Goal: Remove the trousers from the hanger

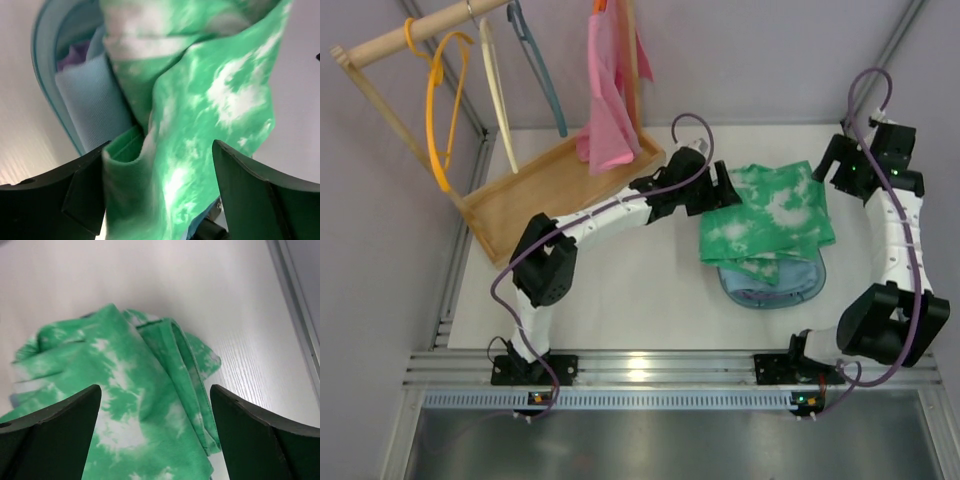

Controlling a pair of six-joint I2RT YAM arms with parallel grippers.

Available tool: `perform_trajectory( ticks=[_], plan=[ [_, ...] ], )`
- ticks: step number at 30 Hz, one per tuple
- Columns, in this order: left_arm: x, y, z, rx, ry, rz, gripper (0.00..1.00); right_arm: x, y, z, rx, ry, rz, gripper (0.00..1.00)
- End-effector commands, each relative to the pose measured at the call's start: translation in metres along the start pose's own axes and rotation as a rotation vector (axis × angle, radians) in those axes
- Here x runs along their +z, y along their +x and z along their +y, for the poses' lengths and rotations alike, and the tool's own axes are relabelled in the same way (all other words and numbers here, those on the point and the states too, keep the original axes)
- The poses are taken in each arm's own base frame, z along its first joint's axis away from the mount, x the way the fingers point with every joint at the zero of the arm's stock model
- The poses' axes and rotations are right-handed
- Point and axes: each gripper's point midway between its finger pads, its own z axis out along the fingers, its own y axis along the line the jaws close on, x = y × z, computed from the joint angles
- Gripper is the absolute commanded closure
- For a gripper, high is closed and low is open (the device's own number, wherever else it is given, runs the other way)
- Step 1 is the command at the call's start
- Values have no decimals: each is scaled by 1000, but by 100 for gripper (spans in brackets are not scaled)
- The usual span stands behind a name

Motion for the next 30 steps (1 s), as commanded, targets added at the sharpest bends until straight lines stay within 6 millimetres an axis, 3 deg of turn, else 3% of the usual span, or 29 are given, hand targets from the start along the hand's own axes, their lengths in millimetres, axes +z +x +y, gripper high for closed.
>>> perform_trajectory(
  ticks=[1,3,4,6,7,8,10,14,17,21,24,27,28,30],
  plan=[
    [-64,-68,-59,189,50,-184,17,-46,-44,42,-24,-142,-139,10],
    [-84,-83,-66,225,25,-230,17,-49,-43,64,-50,-190,-139,15],
    [-91,-91,-62,247,-9,-262,17,-48,-36,86,-84,-216,-125,18],
    [-107,-98,-50,252,-74,-286,17,-39,-18,104,-84,-243,-78,40],
    [-112,-98,-43,248,-99,-289,17,-36,-9,114,-90,-270,-61,56],
    [-115,-97,-34,246,-128,-290,17,-26,11,111,-87,-262,-12,63],
    [-119,-86,-7,222,-183,-259,17,-17,31,105,-90,-237,28,72],
    [-121,-50,36,161,-239,-168,20,6,111,110,-119,-258,200,78],
    [-123,-40,43,162,-239,-142,22,26,161,100,-118,-208,306,80],
    [-130,-39,41,285,-225,-125,20,61,194,84,-86,-127,381,81],
    [-138,-44,43,303,-249,-146,16,81,200,66,-42,-68,414,84],
    [-144,-46,43,300,-252,-163,14,94,179,33,49,-25,370,89],
    [-144,-45,43,292,-253,-161,14,97,169,12,87,17,343,89],
    [-143,-45,44,274,-255,-165,14,95,155,-7,139,53,302,88]
  ],
)
